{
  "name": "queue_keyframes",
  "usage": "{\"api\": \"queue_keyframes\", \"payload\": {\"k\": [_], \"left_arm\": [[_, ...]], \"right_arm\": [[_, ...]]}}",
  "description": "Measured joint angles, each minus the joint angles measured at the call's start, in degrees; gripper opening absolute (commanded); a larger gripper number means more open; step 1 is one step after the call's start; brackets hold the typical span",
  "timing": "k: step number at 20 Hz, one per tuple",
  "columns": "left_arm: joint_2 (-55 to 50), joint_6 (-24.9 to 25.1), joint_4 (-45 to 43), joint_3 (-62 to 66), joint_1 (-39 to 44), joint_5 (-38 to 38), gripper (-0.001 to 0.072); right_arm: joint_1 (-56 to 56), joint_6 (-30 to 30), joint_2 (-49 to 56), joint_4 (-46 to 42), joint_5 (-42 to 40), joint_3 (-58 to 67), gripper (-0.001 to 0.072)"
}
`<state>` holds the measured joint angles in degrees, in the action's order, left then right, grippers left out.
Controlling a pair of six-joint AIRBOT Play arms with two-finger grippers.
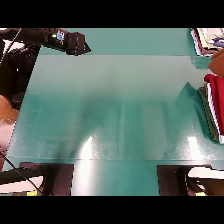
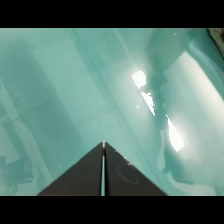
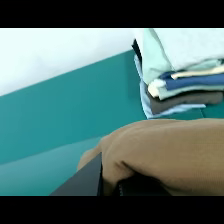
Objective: Fold the shirts.
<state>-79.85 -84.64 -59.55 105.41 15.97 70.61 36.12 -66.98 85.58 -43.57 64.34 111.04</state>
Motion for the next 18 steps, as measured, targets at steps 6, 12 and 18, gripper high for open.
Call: {"api": "queue_keyframes", "payload": {"k": [6, 12, 18], "left_arm": [[0.0, 0.5, -0.04, 0.0, 0.0, 1.07, 0.0025], [0.0, 1.88, -0.09, 0.0, 0.0, 3.23, 0.0025], [0.0, 2.47, -0.11, 0.0, 0.0, 3.96, 0.0025]], "right_arm": [[8.07, 4.5, -8.9, -1.03, 9.14, -14.93, 0.002], [16.68, 5.7, -20.35, -15.06, 12.98, -33.86, 0.0102], [25.79, 4.26, -26.49, -25.42, 14.21, -46.05, 0.0521]]}}
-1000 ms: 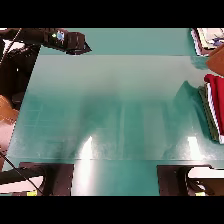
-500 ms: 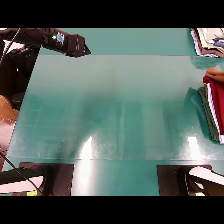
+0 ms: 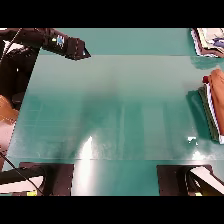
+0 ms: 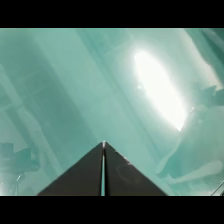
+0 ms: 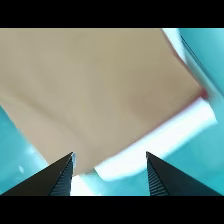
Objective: Fold the shirts.
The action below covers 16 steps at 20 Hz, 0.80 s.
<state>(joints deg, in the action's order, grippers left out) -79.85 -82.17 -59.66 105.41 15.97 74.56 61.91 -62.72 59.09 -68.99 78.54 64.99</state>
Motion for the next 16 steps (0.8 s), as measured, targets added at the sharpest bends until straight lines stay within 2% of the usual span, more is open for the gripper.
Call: {"api": "queue_keyframes", "payload": {"k": [3, 6, 9, 13, 14, 16], "left_arm": [[0.0, 0.11, 0.0, 0.0, 0.0, 0.0, 0.0026], [-0.02, 0.15, 0.0, 0.0, 0.0, -0.26, 0.0026], [0.0, 0.15, 0.0, 0.0, 0.0, -0.55, 0.0026], [0.0, 0.13, 0.09, 0.0, -0.02, -0.46, 0.0026], [0.0, 0.13, 0.13, 0.0, -0.02, -0.48, 0.0026], [0.0, 0.13, 0.2, 0.0, 0.0, -0.94, 0.0026]], "right_arm": [[2.05, -1.64, -0.74, 0.11, 0.04, -2.05, 0.052], [-1.46, -2.4, -1.01, 6.86, -1.57, -2.78, 0.0519], [-12.09, -2.97, -0.55, 16.13, -2.84, -3.06, 0.0519], [-32.3, -3.69, 2.8, 24.52, -4.04, -3.21, 0.0513], [-37.05, -3.78, 3.72, 25.42, -4.87, -3.21, 0.0487], [-46.03, -3.8, 5.4, 26.91, -7.76, -3.21, 0.0382]]}}
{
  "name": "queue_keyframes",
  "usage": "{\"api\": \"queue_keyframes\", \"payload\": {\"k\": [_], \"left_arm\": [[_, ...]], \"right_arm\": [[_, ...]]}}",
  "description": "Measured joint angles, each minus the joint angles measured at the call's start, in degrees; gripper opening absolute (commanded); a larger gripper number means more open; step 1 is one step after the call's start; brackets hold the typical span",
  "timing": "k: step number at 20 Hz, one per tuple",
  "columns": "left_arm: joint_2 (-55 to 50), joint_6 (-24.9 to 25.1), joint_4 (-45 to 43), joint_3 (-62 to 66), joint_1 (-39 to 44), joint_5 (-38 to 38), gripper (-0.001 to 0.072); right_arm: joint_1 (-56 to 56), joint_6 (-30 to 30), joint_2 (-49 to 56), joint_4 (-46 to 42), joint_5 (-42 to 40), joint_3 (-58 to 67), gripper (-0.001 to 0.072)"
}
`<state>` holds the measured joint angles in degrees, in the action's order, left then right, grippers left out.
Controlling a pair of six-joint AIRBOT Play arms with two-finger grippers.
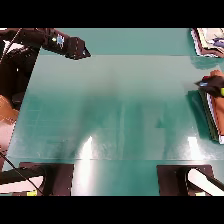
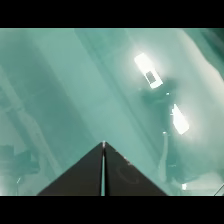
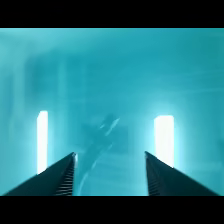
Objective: Fold the shirts.
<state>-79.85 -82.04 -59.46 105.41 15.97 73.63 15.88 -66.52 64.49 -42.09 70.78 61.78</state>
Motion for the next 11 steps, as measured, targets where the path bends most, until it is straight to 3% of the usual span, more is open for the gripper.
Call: {"api": "queue_keyframes", "payload": {"k": [2, 3, 4, 11], "left_arm": [[-0.02, 0.0, 0.0, 0.0, 0.0, -0.39, 0.0026], [0.0, -0.02, 0.02, 0.0, 0.0, -0.5, 0.0026], [-0.02, -0.02, 0.02, 0.0, 0.0, -0.66, 0.0026], [-0.02, -0.04, 0.09, 0.0, -0.02, -1.05, 0.0026]], "right_arm": [[-6.54, -0.13, 0.94, 0.66, -3.52, 0.0, 0.0216], [-8.96, -0.13, 1.2, 0.83, -5.25, 0.0, 0.0076], [-10.97, -0.13, 1.44, 1.03, -6.71, 0.0, 0.0021], [-14.6, -0.09, 1.9, 1.44, -9.88, 0.0, 0.0021]]}}
